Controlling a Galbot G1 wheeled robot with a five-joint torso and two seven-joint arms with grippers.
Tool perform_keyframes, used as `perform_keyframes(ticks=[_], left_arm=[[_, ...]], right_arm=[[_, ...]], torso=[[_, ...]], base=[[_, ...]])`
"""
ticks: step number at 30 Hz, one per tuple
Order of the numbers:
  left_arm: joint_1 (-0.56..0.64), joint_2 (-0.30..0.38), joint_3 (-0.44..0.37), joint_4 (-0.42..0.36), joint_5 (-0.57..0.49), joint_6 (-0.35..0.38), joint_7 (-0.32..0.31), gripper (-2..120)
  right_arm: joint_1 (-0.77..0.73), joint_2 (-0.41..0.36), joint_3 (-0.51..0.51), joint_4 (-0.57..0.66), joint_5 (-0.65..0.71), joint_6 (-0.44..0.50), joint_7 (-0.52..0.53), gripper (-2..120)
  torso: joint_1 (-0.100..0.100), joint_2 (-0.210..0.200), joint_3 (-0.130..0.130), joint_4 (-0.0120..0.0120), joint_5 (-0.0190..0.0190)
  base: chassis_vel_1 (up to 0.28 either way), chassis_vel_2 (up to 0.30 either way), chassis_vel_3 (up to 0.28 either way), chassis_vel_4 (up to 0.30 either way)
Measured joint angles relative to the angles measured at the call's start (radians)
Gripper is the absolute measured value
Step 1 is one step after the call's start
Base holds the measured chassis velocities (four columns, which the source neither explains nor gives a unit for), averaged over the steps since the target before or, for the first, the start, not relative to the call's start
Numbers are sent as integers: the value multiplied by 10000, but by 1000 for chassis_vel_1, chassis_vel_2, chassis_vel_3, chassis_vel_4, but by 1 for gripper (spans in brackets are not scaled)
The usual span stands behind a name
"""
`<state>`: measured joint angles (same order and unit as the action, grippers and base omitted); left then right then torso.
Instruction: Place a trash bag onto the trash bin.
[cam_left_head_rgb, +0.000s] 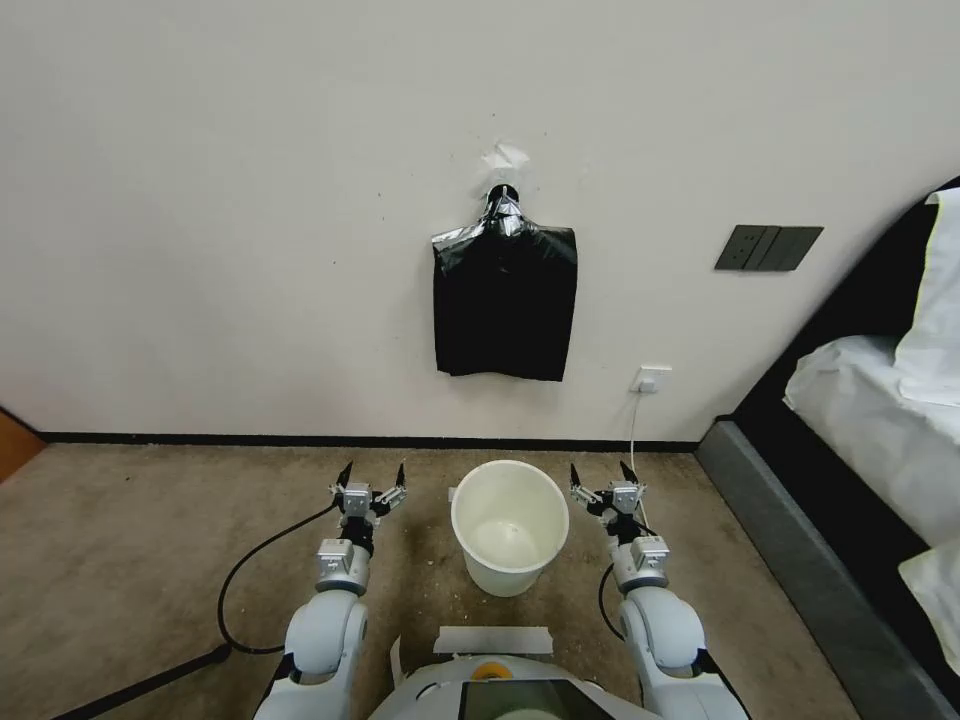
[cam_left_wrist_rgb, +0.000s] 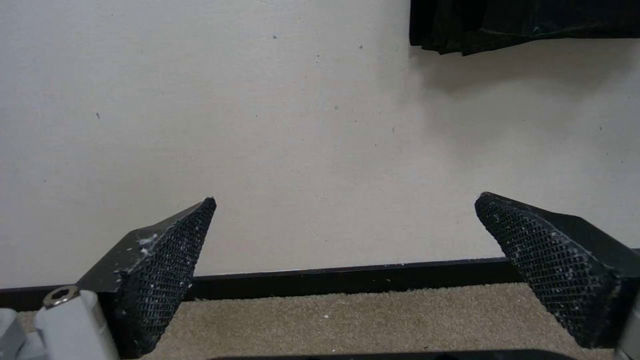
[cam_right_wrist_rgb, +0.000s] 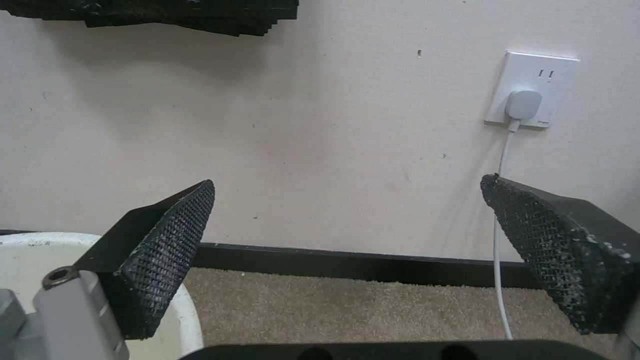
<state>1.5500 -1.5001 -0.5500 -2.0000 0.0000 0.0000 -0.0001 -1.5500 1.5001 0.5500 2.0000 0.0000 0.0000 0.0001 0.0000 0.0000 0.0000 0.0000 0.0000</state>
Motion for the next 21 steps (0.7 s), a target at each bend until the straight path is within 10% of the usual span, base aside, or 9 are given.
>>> perform_keyframes(ticks=[21], left_arm=[[0,0,0,0,0,0,0,100]], right_arm=[[-1,0,0,0,0,0,0,100]], torso=[[0,0,0,0,0]], base=[[0,0,0,0]])
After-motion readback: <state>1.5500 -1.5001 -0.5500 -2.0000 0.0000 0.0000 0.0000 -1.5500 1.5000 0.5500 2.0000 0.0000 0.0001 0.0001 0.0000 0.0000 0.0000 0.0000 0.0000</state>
